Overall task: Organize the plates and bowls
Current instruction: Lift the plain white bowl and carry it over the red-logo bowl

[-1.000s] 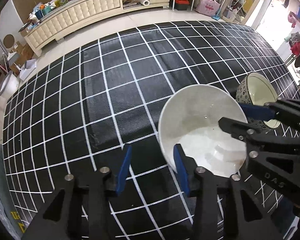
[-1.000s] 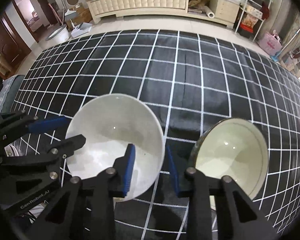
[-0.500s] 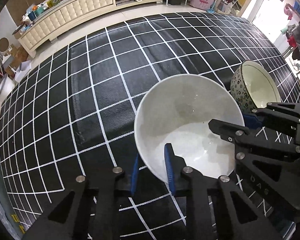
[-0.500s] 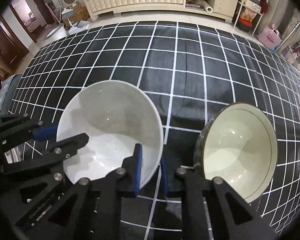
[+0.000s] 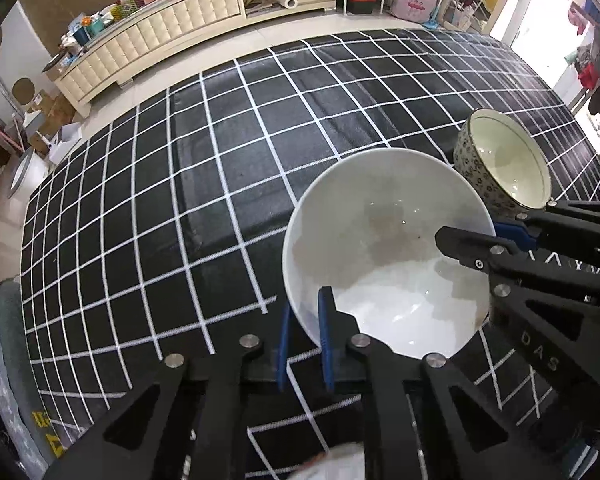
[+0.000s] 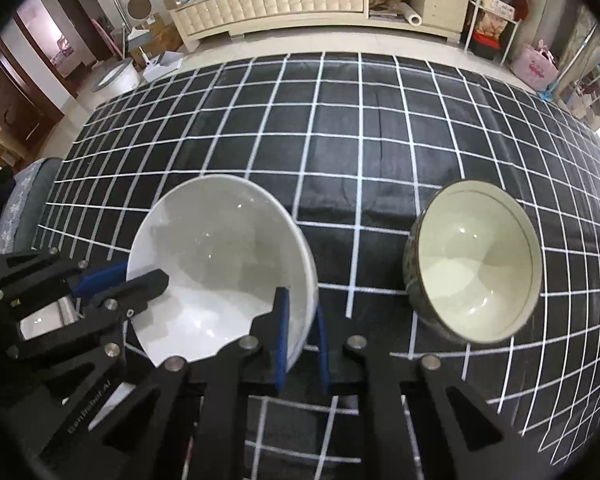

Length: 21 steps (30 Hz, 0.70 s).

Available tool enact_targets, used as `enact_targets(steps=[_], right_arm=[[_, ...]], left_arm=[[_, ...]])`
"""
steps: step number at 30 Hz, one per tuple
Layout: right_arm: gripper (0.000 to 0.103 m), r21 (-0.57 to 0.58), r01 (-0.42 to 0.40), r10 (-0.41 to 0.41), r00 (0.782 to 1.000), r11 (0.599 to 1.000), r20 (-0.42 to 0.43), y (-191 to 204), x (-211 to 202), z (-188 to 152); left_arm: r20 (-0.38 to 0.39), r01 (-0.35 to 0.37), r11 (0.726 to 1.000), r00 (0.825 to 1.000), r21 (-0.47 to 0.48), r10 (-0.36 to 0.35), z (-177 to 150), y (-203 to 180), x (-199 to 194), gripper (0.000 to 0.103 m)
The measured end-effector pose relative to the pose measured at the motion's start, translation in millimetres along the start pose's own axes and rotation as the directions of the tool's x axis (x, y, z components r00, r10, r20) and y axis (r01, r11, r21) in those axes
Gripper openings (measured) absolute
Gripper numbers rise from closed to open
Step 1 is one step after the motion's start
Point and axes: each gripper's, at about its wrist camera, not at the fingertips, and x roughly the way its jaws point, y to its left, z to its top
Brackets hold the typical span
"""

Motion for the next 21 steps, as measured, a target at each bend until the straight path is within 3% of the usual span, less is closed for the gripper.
enact_targets(steps=[21], right_arm=[[0.016,-0.06,-0.024,0.028,0.998,0.998,0.064,55,-55,-45]], left_arm=[[0.094,-0.024,0.996,0.995,-0.081,0.031,-75,22,-90,0.011]])
